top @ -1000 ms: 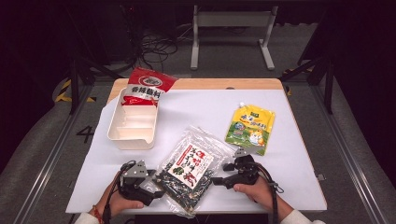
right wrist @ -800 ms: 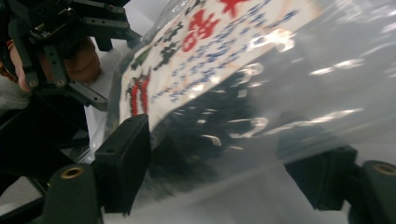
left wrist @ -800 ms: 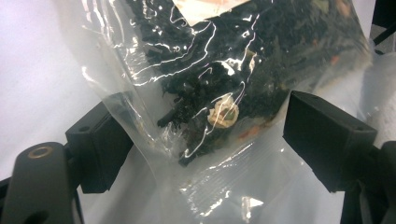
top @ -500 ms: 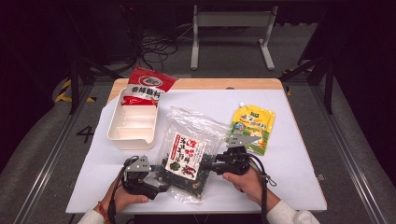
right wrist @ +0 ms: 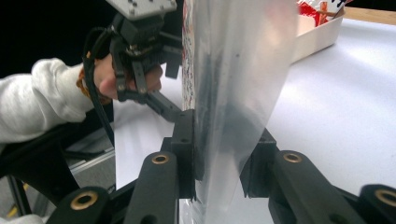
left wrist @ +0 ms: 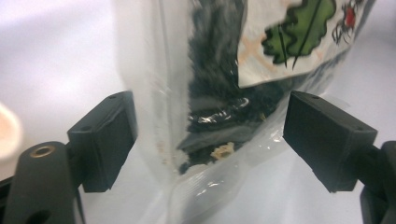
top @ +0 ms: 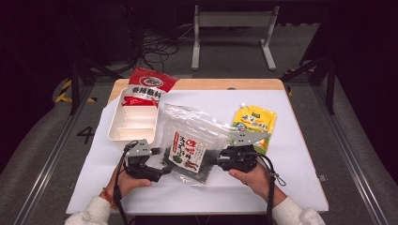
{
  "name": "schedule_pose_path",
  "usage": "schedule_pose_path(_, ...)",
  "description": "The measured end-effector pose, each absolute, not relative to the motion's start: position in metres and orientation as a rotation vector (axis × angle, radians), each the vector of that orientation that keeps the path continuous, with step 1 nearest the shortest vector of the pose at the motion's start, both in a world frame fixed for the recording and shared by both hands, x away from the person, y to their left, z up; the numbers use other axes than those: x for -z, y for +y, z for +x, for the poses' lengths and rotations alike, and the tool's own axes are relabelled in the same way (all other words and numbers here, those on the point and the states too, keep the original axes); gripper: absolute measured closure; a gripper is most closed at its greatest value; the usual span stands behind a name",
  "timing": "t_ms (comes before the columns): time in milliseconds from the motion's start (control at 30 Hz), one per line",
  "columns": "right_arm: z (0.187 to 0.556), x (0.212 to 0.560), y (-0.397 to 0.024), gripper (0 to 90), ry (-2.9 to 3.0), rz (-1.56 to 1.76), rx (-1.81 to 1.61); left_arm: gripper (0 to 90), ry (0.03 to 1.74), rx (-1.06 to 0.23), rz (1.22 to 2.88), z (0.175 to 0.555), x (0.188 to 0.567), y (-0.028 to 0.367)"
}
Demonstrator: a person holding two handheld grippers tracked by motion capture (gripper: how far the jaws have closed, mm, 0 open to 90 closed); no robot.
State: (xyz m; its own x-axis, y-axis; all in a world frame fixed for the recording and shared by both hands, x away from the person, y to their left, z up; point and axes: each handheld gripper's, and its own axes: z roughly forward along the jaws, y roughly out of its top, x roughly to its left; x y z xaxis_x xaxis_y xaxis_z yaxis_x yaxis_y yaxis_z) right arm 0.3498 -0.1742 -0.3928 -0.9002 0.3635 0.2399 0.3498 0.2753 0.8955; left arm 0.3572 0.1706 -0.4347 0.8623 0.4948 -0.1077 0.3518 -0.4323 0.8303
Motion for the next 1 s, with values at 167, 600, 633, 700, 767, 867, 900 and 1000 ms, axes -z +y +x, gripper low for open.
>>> schedule_pose_path(167,0.347,0.390,-0.172,70.9,2.509,0.654,-1.729,18.6,0.579,-0.194,2.013,0.356,0.427,0.168)
schedule_pose_path(600,0.350,0.379,-0.163,70.5,2.553,0.550,-1.650,23.8,0.495,-0.162,1.920,0.365,0.402,0.154)
schedule_pose_path(633,0.350,0.379,-0.163,70.4,2.553,0.546,-1.644,25.4,0.485,-0.160,1.933,0.366,0.400,0.152)
schedule_pose_path(700,0.351,0.378,-0.163,70.2,2.539,0.561,-1.639,31.3,0.477,-0.180,1.937,0.366,0.399,0.150)
schedule_pose_path(767,0.352,0.378,-0.165,69.9,2.523,0.579,-1.637,39.8,0.483,-0.179,1.935,0.367,0.398,0.150)
schedule_pose_path(867,0.354,0.378,-0.169,67.5,2.486,0.628,-1.624,54.8,0.462,-0.182,1.945,0.365,0.397,0.152)
schedule_pose_path(900,0.354,0.378,-0.169,67.5,2.486,0.628,-1.624,58.7,0.462,-0.182,1.945,0.365,0.397,0.152)
schedule_pose_path(1000,0.357,0.378,-0.171,63.0,2.443,0.676,-1.629,65.4,0.432,-0.191,1.951,0.360,0.394,0.150)
